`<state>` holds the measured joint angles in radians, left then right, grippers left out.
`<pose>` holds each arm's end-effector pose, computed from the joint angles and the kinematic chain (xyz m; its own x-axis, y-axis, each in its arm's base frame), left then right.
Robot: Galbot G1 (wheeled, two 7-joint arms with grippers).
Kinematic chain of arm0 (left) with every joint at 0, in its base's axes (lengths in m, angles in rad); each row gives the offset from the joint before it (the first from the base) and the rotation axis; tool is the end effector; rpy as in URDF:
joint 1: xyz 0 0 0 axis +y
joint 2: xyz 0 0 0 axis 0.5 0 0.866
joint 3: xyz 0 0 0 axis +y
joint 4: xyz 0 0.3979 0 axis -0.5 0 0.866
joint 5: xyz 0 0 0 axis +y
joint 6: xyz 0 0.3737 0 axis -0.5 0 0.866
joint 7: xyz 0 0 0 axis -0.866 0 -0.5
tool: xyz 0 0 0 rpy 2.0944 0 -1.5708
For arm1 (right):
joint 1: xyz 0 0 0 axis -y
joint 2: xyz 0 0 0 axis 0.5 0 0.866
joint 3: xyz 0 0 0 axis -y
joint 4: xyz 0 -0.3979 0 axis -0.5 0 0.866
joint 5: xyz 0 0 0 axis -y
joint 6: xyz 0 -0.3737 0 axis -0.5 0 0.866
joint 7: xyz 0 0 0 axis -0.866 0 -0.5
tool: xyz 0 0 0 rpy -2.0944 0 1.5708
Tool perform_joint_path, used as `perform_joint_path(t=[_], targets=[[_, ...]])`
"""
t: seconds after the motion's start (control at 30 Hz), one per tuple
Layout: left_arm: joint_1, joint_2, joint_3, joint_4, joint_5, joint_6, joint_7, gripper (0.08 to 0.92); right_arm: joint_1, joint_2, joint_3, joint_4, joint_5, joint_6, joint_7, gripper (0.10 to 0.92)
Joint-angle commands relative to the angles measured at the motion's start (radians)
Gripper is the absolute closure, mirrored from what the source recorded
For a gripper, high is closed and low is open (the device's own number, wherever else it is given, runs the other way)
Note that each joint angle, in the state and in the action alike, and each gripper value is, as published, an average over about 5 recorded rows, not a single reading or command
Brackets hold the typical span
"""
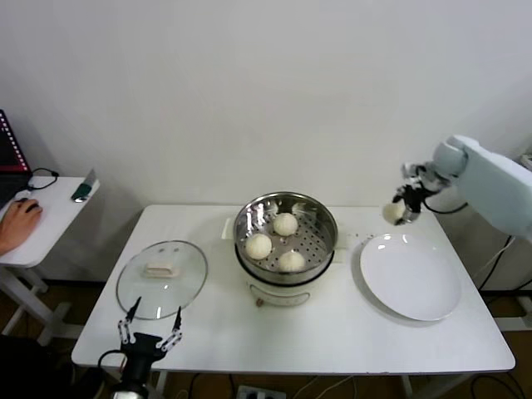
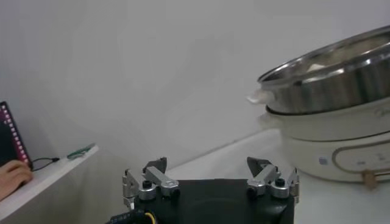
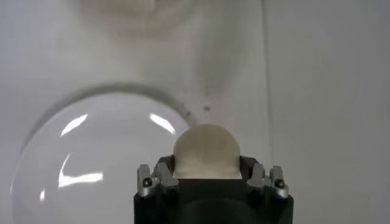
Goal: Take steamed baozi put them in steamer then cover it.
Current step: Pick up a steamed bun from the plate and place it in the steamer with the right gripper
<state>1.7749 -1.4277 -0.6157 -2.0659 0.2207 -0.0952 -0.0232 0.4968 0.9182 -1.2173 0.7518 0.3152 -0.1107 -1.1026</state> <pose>0.1023 0.0614 -0.3774 -0.9918 0.0024 0.1277 0.0507 0.9250 0.3765 0.6844 -0.2075 -0.0616 -0.3056 -0.1509 0.9401 -0.9511 0.0960 -0.2937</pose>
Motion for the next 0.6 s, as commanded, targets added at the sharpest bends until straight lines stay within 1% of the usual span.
perform_joint_path(t=[0.03, 0.13, 0.4, 0.6], targets=[[0.01, 0.01, 0.014, -0.014, -0.029, 0.0, 0.017, 0.177, 0.335, 0.164, -0.394, 0.169, 0.521, -0.168, 0.081, 0.347], [0.02, 0.015, 0.016, -0.02, -0.045, -0.003, 0.02, 0.177, 0.361, 0.204, -0.454, 0.211, 0.571, -0.184, 0.099, 0.347], [0.04, 0.028, 0.005, -0.024, -0.052, -0.016, 0.021, 0.177, 0.332, 0.242, -0.539, 0.324, 0.589, -0.214, 0.169, 0.345], [0.04, 0.029, -0.001, -0.025, -0.052, -0.017, 0.02, 0.177, 0.269, 0.287, -0.557, 0.307, 0.582, -0.224, 0.206, 0.339]])
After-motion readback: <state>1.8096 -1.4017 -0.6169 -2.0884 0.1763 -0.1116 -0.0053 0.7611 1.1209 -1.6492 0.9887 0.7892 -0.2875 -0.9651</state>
